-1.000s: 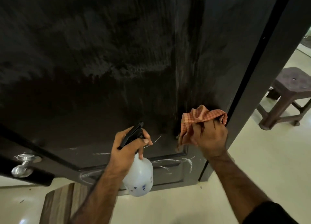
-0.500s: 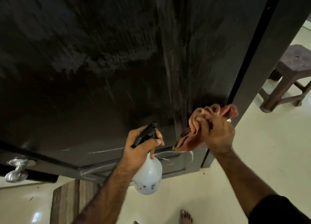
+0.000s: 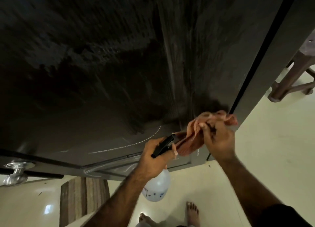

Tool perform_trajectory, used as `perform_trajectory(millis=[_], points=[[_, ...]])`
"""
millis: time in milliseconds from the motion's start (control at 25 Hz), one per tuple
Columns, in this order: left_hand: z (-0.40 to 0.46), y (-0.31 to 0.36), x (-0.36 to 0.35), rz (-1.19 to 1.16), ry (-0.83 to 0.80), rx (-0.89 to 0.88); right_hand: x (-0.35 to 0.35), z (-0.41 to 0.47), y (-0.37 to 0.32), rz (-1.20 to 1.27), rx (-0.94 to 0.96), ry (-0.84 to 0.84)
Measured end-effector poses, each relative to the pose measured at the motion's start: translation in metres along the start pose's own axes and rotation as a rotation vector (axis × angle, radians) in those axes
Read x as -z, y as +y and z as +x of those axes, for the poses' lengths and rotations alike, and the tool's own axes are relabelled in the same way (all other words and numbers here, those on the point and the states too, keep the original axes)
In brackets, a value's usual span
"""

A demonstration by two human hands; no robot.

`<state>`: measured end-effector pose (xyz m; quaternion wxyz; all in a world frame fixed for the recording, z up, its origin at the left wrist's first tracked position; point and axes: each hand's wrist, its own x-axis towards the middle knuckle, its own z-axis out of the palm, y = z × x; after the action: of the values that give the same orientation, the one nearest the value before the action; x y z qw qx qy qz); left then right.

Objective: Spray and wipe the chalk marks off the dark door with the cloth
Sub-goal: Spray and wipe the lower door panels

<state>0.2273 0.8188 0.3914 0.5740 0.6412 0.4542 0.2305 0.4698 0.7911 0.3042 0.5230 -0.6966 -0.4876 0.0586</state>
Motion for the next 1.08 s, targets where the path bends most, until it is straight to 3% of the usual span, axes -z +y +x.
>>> perform_trajectory(millis=[80,200,320,360,440,480,600,640,720,800,880,920,1000,1080], points=[[-0.004,-0.001,0.005,-0.016,0.006,-0.009,-0.012,-0.034,0.033,0.000,-0.180,-0.120],[-0.007,-0.004,0.013,-0.023,0.028,0.004,-0.014,-0.024,0.013,0.141,-0.341,0.038],[-0.006,-0.008,0.018,-0.021,0.049,0.012,0.004,0.027,-0.022,0.196,-0.175,0.355],[-0.005,-0.009,0.016,-0.025,0.047,0.011,0.009,0.037,-0.023,0.191,-0.094,0.382],[-0.002,-0.007,0.011,-0.026,0.033,0.002,0.001,0.022,-0.004,0.107,-0.008,0.301],[0.001,-0.007,0.009,-0.020,0.025,-0.011,-0.011,0.003,0.012,0.078,-0.090,0.213],[0.008,-0.008,0.004,-0.004,0.005,-0.027,-0.038,-0.049,0.034,0.240,-0.659,0.059],[0.010,-0.008,0.003,0.007,0.005,-0.016,-0.044,-0.049,0.029,0.302,-0.743,0.056],[0.013,-0.011,0.003,0.024,0.013,0.002,-0.046,-0.031,0.006,0.410,-0.703,0.097],[0.017,-0.015,0.002,0.009,0.011,-0.001,-0.033,-0.009,-0.024,0.441,-0.457,0.171],[0.023,-0.017,0.001,-0.016,0.013,-0.006,-0.031,-0.007,-0.021,0.393,-0.266,0.150],[0.025,-0.018,0.000,-0.019,0.026,-0.001,-0.035,-0.016,-0.007,0.308,-0.264,0.110],[0.024,-0.020,0.000,-0.014,0.038,0.009,-0.047,-0.044,0.031,0.216,-0.433,0.037],[0.021,-0.022,0.001,0.003,0.015,0.009,-0.055,-0.061,0.046,0.408,-0.768,0.019]])
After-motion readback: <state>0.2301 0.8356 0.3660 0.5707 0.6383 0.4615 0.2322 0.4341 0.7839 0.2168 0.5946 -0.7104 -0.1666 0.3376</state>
